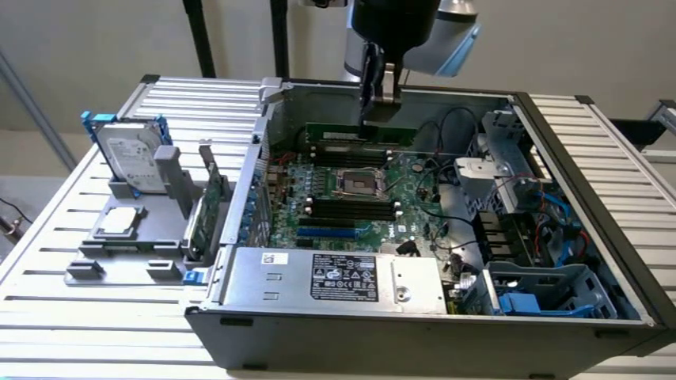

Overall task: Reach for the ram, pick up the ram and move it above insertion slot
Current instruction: 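Pick up the ram and move it above insertion slot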

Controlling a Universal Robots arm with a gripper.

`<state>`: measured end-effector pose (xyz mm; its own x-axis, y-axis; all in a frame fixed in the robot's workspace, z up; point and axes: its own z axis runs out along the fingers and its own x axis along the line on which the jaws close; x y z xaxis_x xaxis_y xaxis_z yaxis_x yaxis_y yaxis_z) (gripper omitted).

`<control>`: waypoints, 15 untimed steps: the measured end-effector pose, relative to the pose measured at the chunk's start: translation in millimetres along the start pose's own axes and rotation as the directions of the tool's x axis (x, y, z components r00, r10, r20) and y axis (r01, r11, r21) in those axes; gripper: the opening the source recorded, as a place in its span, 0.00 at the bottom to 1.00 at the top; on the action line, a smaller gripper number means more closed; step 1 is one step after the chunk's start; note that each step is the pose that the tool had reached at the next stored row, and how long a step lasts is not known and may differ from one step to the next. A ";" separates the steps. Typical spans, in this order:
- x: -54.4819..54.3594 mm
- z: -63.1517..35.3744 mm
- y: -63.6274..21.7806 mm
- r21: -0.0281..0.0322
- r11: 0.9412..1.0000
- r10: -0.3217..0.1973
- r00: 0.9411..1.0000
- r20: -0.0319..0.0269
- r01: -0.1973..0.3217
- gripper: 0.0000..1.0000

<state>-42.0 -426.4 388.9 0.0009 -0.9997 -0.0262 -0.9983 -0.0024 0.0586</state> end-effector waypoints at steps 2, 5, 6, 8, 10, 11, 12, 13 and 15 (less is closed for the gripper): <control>-0.4 0.1 -0.3 0.000 1.000 0.008 1.000 0.001 -0.008 0.13; -0.5 0.1 -0.4 0.000 1.000 0.011 1.000 0.001 -0.011 0.13; -0.5 0.0 -0.4 0.000 1.000 0.011 1.000 0.001 -0.011 0.13; -0.5 0.1 -0.4 0.000 1.000 0.011 1.000 0.001 -0.011 0.13; -0.5 0.1 -0.4 0.000 1.000 0.011 1.000 0.001 -0.011 0.13; -0.5 0.1 -0.4 0.000 1.000 0.011 1.000 0.001 -0.011 0.13; -0.5 0.1 -0.4 0.000 1.000 0.011 1.000 0.001 -0.011 0.13; -0.5 0.1 -0.4 0.000 1.000 0.011 1.000 0.001 -0.011 0.13; -0.5 0.1 -0.4 0.000 1.000 0.011 1.000 0.001 -0.011 0.13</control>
<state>-41.6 -425.8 388.8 -0.0104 -0.9996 -0.0269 -0.9982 0.0089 0.0585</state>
